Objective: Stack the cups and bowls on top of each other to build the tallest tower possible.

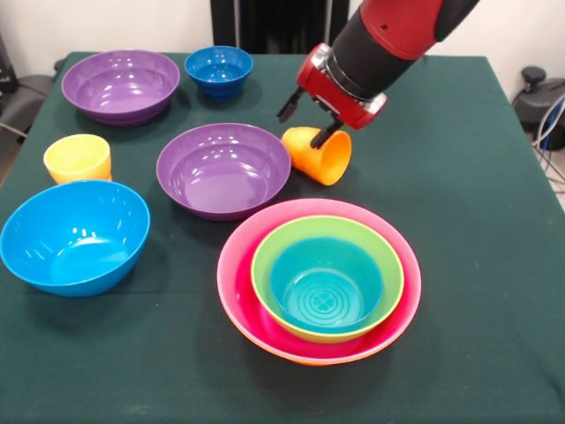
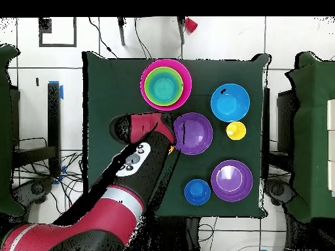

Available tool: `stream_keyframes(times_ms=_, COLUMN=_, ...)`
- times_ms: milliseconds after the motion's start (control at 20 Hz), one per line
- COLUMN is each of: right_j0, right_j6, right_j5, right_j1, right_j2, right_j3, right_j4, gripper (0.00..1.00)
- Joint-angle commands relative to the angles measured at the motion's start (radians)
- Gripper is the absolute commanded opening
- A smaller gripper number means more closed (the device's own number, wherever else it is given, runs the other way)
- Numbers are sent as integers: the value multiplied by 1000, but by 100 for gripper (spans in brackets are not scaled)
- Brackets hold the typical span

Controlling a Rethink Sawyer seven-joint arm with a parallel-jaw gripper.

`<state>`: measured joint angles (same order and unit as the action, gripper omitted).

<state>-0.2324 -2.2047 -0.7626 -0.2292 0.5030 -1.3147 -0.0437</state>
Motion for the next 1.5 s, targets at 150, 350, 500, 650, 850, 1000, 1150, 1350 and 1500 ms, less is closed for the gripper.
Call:
stream_keyframes(times_ms=150, right_j0=25, right_j6=-101, right_j5=-16, right_j1=18, right_j2=-209, right_j3=-69, right_j4=-75, gripper=100)
stream_keyframes(times_ms=350, right_j0=28, right_j6=-87, right_j5=-9, right_j1=-2, right_j2=-220, right_j3=-83, right_j4=-81, gripper=100)
stream_keyframes(times_ms=500, right_j0=33, right_j6=-75, right_j5=-14, right_j1=-30, right_j2=-233, right_j3=-101, right_j4=-89, gripper=100)
stream_keyframes(times_ms=650, right_j0=26, right_j6=-66, right_j5=-67, right_j1=-49, right_j2=-210, right_j3=-93, right_j4=-74, gripper=100)
stream_keyframes(times_ms=850, right_j0=16, right_j6=-62, right_j5=-75, right_j1=-71, right_j2=-197, right_j3=-105, right_j4=-56, gripper=100)
stream_keyframes(times_ms=1000, right_j0=9, right_j6=-77, right_j5=-86, right_j1=-91, right_j2=-203, right_j3=-130, right_j4=-67, gripper=100)
stream_keyframes(times_ms=1150, right_j0=20, right_j6=-74, right_j5=-108, right_j1=-120, right_j2=-225, right_j3=-155, right_j4=-88, gripper=100)
stream_keyframes(times_ms=1350, right_j0=39, right_j6=-58, right_j5=-99, right_j1=-148, right_j2=-260, right_j3=-199, right_j4=-105, gripper=100)
stream_keyframes(times_ms=1500, right_j0=41, right_j6=-62, right_j5=-86, right_j1=-144, right_j2=-265, right_j3=-205, right_j4=-105, gripper=100)
